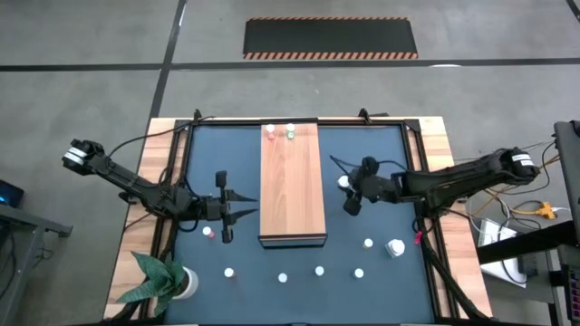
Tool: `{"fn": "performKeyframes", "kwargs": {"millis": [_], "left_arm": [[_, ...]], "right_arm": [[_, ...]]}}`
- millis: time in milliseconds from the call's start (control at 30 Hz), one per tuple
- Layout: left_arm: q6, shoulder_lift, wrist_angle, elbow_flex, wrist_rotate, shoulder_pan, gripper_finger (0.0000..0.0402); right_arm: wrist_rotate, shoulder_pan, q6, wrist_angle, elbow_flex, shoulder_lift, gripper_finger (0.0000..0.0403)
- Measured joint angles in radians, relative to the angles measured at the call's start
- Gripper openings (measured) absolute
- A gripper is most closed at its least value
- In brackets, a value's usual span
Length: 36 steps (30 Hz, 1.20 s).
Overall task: Pick and place medicine bottles onto shelf by color
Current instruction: Put the white medicine bottle on the shelf
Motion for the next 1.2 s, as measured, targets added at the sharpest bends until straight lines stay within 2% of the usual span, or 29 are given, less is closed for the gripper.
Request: {"fn": "performKeyframes", "kwargs": {"millis": [133,367,600,867,1067,1200], "left_arm": [[0.049,0.000,0.001,0.000,-0.084,0.000,0.0088],[0.155,-0.008,0.007,0.000,-0.176,0.001,0.0088],[0.174,-0.008,0.000,0.000,-0.178,0.000,0.0088],[0.171,-0.008,-0.006,0.000,-0.178,0.000,0.0088],[0.147,-0.008,-0.025,0.000,-0.179,-0.002,0.0088],[0.147,-0.008,-0.028,0.000,-0.179,-0.006,0.0088]], "right_arm": [[0.030,0.000,0.059,-0.176,0.163,-0.013,0.0177],[0.036,0.000,0.111,-0.103,0.348,0.045,0.0177],[0.038,0.000,0.131,-0.087,0.537,0.245,0.0178],[0.195,-0.001,0.156,-0.087,0.754,0.491,0.0178],[0.227,-0.002,0.158,-0.087,0.876,0.610,0.0178],[0.267,-0.002,0.172,-0.090,0.908,0.658,0.0178]]}}
